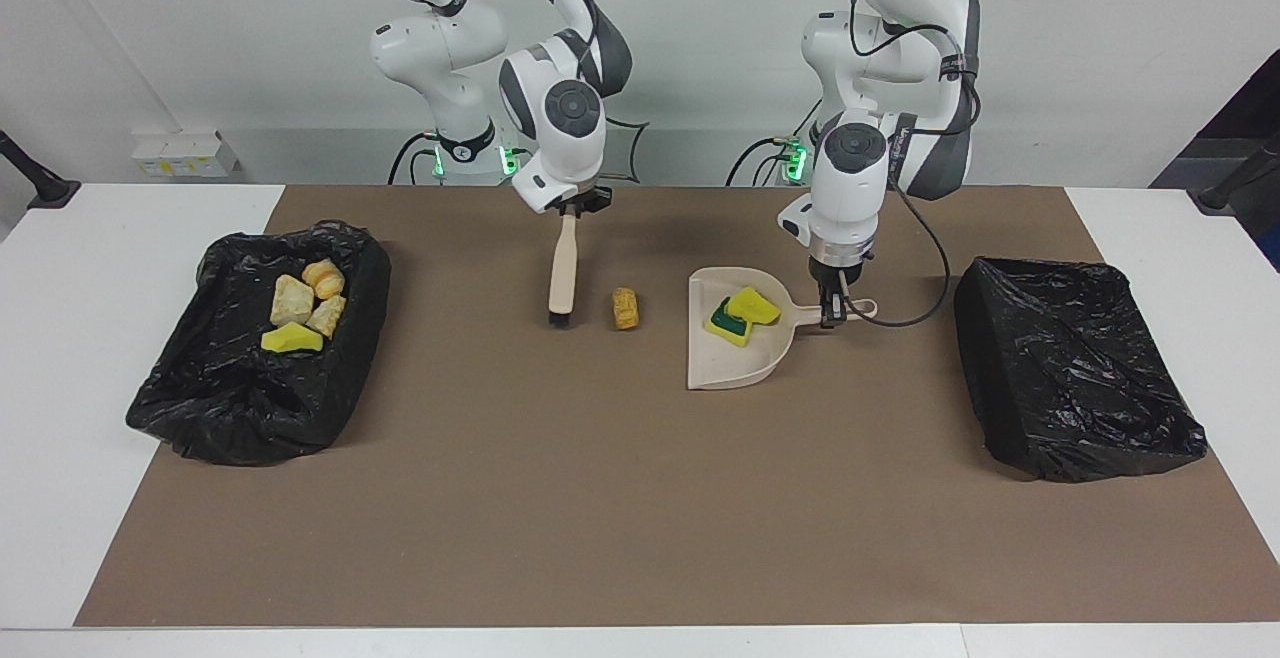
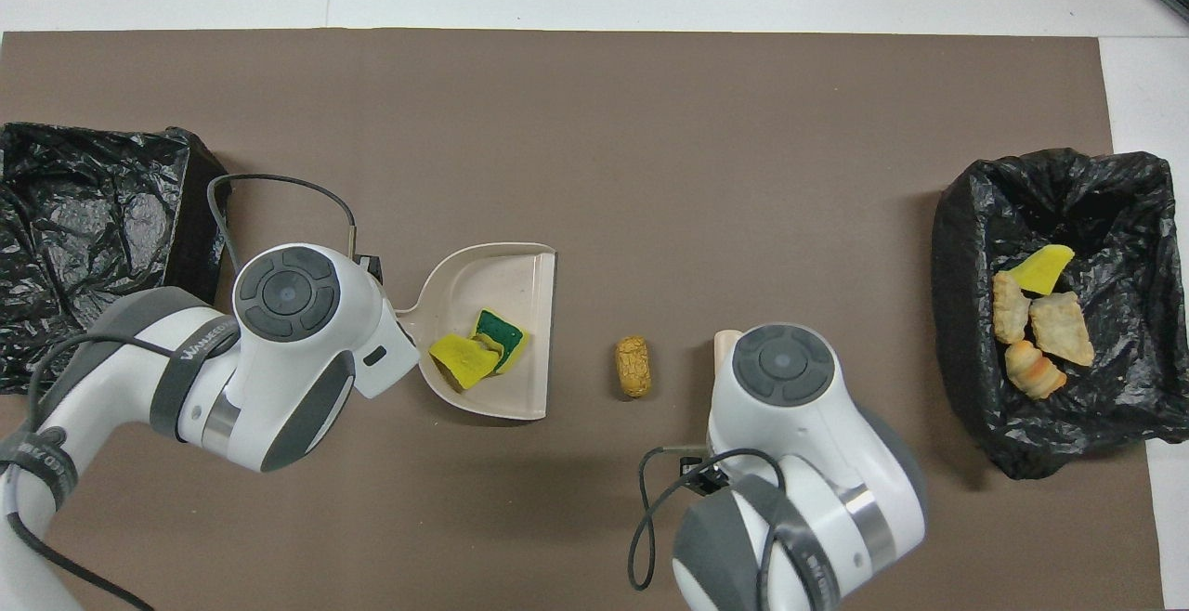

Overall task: Sweep and dump trash in bin
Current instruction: 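Sweep the remaining sponges and cork into the dustpan with the right gripper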

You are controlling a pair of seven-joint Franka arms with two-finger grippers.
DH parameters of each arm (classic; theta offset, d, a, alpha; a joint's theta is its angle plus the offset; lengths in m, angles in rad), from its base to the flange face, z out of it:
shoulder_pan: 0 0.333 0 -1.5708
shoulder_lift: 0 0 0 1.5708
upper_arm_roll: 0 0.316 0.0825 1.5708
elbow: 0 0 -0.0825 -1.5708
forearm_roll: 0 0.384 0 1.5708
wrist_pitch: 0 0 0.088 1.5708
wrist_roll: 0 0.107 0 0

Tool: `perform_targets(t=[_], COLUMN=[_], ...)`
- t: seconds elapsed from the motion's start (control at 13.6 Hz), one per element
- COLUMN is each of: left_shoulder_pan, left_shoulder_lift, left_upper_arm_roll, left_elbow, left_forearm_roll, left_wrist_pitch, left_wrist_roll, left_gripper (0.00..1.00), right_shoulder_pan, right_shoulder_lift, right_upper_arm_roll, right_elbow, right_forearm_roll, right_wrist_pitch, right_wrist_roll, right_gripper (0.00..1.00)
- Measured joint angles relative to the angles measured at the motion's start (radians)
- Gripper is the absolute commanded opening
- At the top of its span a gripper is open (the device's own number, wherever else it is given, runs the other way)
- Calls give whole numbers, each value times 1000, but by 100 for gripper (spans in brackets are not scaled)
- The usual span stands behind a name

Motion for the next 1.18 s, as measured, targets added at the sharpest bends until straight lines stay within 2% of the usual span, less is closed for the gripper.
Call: perform_targets(t=[0.22, 0.51, 0.66, 0.88, 1.03, 1.18], left_shoulder_pan=[0, 0, 0, 0, 1, 1], left_shoulder_lift=[-12, -12, -13, -14, -14, -14], left_upper_arm_roll=[0, 0, 1, 2, 3, 3], left_elbow=[-18, -20, -21, -24, -26, -26], left_forearm_roll=[0, 0, 0, 0, 0, 0], left_wrist_pitch=[12, 14, 16, 22, 24, 25], left_wrist_roll=[0, 0, 0, 0, 0, 0], left_gripper=[0, 0, 0, 0, 0, 0], right_shoulder_pan=[43, 105, 122, 127, 121, 97], right_shoulder_lift=[65, 243, 288, 315, 315, 301], right_upper_arm_roll=[1, 4, 6, 7, 5, 2], right_elbow=[41, 208, 281, 326, 347, 363], right_forearm_roll=[26, 33, 116, 258, 278, 278], right_wrist_pitch=[82, 177, 193, 243, 231, 166], right_wrist_roll=[11, 17, -52, -179, -197, -206], right_gripper=[0, 0, 0, 0, 0, 0])
